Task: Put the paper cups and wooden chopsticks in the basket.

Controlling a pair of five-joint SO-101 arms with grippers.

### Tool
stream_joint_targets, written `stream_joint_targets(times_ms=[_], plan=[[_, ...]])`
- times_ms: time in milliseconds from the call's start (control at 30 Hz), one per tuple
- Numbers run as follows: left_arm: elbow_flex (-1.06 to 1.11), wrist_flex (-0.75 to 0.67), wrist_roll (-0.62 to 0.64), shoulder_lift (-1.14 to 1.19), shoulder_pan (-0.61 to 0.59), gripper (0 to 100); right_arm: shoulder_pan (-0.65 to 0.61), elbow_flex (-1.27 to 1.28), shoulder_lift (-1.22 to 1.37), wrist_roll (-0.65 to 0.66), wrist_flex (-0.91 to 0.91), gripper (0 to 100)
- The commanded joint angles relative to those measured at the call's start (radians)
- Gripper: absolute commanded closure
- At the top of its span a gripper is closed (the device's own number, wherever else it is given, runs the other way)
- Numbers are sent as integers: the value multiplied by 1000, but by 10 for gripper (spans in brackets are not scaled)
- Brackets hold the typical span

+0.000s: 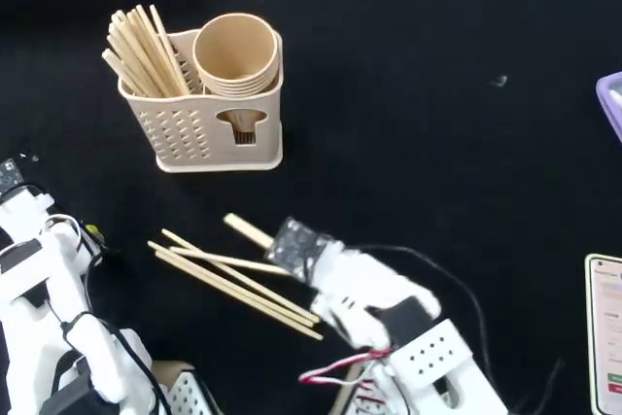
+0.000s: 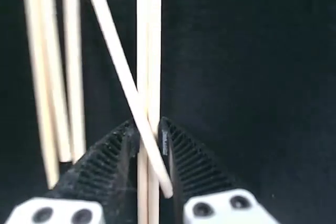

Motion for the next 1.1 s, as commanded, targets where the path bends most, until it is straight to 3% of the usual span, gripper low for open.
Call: stream_joint_targets(times_ms=[0,133,400,733,933,1067], plan=[[-8,-12,-5,-14,12,776,140,-22,-21,124,9,988],[-8,-14,-5,-14,12,776,226,25,-21,235,9,988],[-8,-14,-5,-14,12,776,342,-36,24,210,23,988],[-8,-14,-5,-14,12,776,345,-242,473,180,-60,986],[-8,-14,-5,-14,12,776,344,-354,679,126,-55,816],[-8,-14,-5,-14,12,776,344,-415,757,112,-55,841]])
